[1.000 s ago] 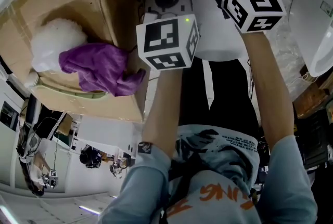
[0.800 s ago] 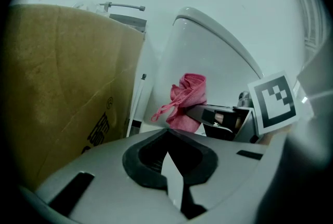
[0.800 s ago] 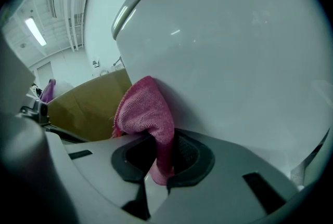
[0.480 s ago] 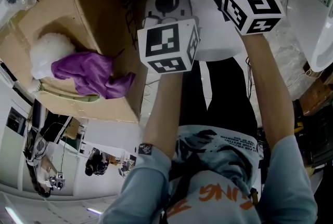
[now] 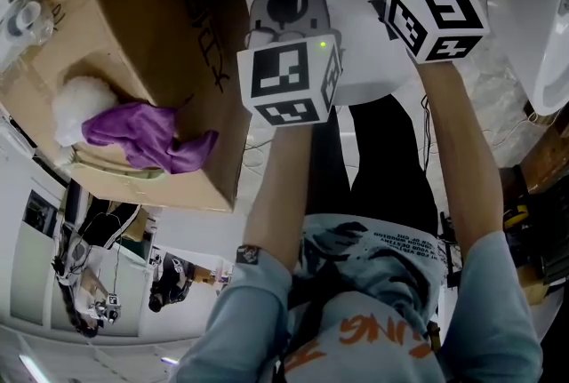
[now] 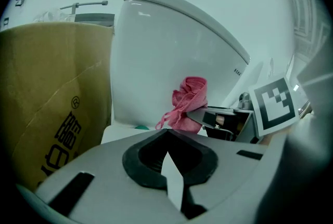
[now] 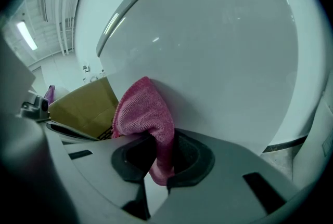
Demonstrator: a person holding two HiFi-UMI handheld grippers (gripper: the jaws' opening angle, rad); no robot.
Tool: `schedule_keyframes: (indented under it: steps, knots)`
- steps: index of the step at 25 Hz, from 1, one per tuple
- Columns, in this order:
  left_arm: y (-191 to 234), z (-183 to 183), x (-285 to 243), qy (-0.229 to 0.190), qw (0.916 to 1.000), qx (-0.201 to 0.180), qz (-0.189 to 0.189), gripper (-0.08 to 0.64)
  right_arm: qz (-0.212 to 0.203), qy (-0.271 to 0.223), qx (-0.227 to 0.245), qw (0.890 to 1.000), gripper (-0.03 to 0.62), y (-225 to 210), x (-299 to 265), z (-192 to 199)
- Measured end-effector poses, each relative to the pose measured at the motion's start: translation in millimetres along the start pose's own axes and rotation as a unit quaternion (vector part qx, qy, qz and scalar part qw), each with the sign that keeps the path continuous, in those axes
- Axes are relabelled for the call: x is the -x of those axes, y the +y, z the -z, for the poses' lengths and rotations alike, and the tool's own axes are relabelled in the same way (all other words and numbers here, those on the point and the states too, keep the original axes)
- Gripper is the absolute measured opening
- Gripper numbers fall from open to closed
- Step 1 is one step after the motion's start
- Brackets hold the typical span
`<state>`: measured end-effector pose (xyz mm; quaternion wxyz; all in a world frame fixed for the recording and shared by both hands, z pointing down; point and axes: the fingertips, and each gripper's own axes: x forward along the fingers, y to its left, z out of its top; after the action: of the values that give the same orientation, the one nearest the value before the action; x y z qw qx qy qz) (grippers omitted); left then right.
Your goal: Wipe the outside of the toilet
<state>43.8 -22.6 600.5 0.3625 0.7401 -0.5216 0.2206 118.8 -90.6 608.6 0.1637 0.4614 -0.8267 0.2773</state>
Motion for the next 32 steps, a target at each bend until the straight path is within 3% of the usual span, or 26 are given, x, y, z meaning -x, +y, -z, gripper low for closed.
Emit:
schedule_keyframes:
  steps: [21,32]
  knots:
    - [-114,-10,-52,0.032,0.9952,-0.069,0.061,0.020,0.066,-0.015,-0.051,0.996,0.069,-111,61,11]
    - [-168,-23,-66,0.037,0.9881,-0.117,0.093,0.020,0.131,-0.033,-0.093,0.986,0.069,-179,100,17]
